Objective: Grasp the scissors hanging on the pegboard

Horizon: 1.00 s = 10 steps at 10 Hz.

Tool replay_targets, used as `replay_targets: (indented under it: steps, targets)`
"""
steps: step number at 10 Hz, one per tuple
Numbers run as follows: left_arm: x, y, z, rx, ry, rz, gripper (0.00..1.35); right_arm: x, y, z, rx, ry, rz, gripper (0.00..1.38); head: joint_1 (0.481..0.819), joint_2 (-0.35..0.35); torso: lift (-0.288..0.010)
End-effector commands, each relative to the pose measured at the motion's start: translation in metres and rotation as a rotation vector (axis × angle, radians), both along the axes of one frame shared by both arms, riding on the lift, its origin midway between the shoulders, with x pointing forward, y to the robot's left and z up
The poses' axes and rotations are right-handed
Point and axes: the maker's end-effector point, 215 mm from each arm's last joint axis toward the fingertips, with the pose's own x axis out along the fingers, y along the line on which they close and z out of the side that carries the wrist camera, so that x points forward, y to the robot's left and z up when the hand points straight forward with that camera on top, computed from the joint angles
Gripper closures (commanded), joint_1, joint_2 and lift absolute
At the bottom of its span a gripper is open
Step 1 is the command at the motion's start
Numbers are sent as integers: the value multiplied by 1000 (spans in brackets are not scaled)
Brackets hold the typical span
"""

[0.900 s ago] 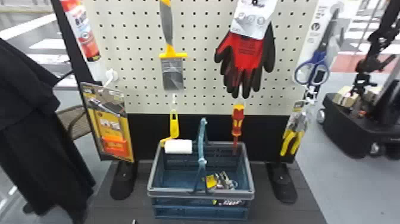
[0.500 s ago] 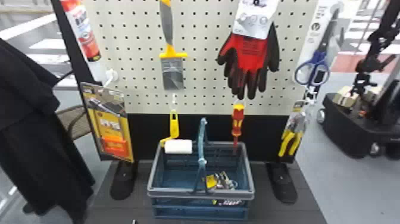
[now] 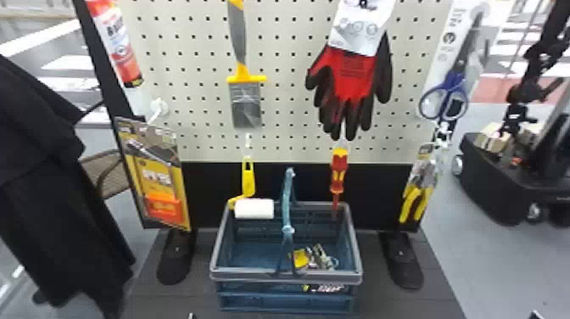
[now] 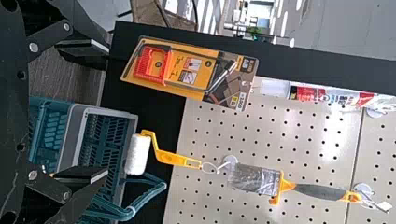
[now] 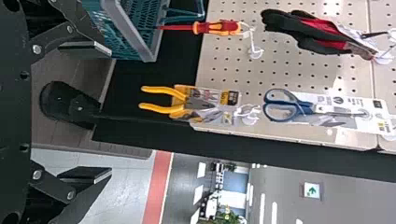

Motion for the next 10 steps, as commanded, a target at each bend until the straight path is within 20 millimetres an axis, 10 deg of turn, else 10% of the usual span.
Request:
replay_targets:
  steps: [1,10]
  targets:
    - [0,-1,0,-3,1,-1,367,10,2,14,6,-23,2,371,549,0,-100]
    - [3,-5,2,-6,-8,-16,367,101,17,117,19,-146,176,317,549,0,-100]
